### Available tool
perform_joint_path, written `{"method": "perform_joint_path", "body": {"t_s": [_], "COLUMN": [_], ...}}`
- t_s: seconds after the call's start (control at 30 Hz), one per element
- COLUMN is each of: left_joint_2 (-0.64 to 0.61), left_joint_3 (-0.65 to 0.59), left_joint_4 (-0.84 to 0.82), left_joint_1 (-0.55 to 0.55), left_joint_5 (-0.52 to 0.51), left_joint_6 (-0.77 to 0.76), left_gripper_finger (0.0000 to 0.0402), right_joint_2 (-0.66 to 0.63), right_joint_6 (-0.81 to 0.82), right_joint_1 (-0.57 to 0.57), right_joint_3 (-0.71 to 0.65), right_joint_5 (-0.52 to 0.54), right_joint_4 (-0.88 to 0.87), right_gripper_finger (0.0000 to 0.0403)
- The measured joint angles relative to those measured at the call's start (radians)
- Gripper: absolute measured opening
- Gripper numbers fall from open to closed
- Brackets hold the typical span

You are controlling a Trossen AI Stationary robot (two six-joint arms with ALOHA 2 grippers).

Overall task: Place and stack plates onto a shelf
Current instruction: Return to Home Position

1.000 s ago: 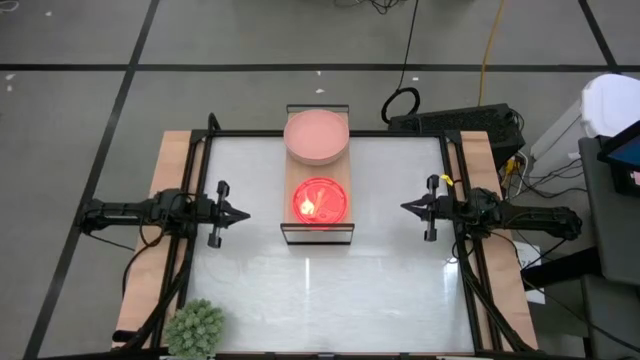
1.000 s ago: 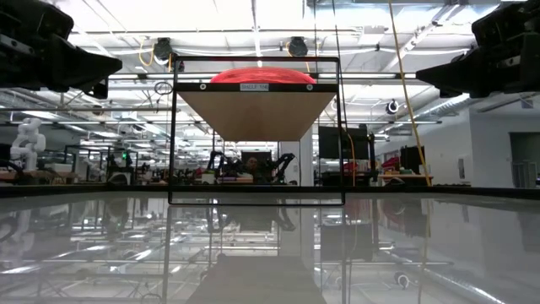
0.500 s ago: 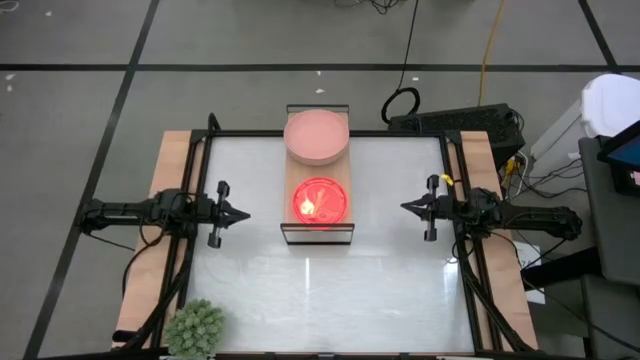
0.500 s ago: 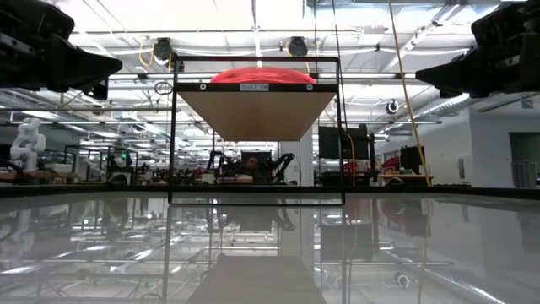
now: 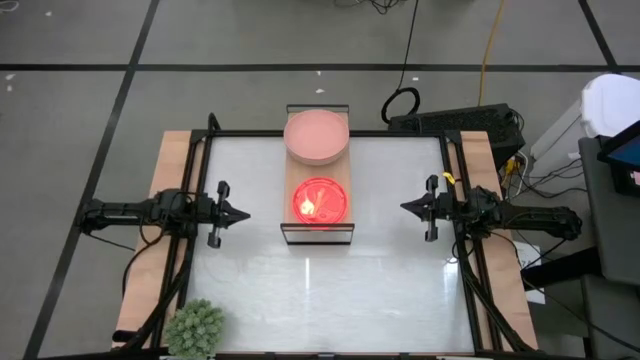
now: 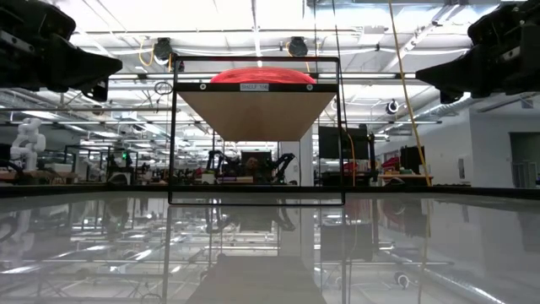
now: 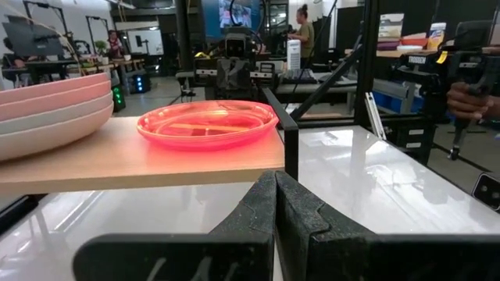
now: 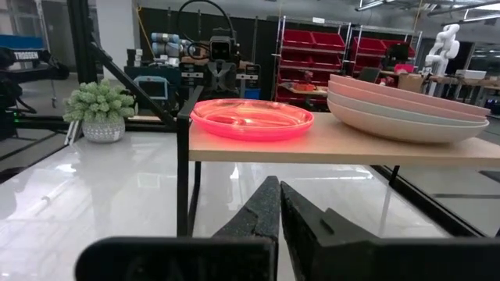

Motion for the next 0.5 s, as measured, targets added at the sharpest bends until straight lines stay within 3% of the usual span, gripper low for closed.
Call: {"method": "perform_joint_path", "body": {"t_s": [0.5], "left_joint_2": [0.000], "left_joint_3": [0.000], "left_joint_4": [0.005], "left_joint_1": [0.000], "left_joint_5": [-0.001], "left_joint_6": [0.025], "left_gripper_finger": [0.0003], "right_joint_2": [0.000], "right_joint_6": [-0.002], "right_joint_1": [0.000], "right_joint_3": [0.000], "right_joint_5": [0.000], "right_joint_4": [0.009], "right_gripper_finger": [0.0000]}}
